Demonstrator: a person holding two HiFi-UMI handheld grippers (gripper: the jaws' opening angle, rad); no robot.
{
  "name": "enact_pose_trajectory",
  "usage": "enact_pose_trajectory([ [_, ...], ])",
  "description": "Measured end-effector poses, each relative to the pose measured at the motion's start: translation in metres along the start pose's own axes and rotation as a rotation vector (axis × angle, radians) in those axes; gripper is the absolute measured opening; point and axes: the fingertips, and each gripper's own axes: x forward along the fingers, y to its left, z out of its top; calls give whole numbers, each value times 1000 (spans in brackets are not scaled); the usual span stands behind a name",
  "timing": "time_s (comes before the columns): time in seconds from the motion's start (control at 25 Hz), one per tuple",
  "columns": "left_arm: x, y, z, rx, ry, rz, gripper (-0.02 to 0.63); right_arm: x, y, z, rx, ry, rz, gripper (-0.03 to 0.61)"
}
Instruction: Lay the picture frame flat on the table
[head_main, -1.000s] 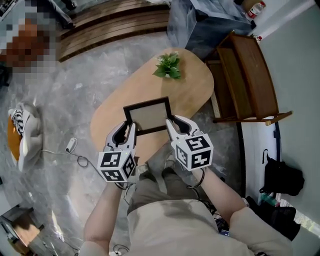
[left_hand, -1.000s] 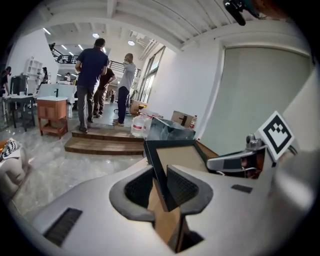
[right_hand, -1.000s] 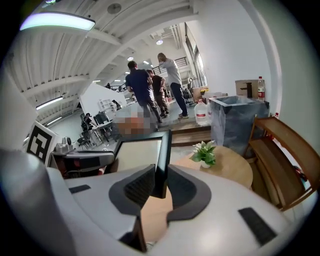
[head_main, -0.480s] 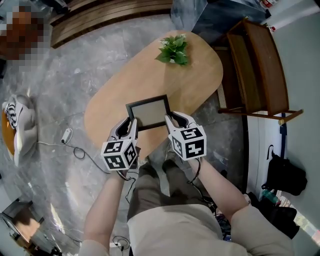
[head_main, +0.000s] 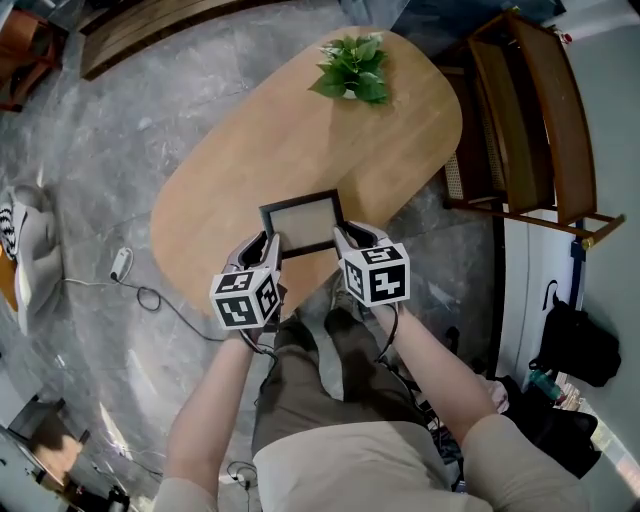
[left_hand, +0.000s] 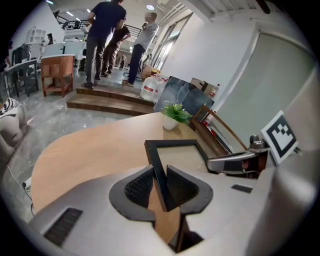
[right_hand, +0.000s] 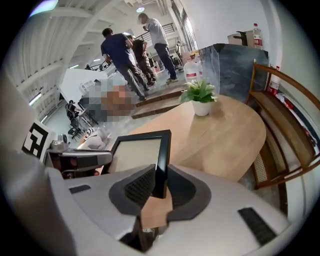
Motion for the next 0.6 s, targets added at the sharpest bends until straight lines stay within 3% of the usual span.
enact_pose_trajectory([
  [0.6,92,57,-88,-49,139,26,83,103,-30,-73,8,127,-24,57],
])
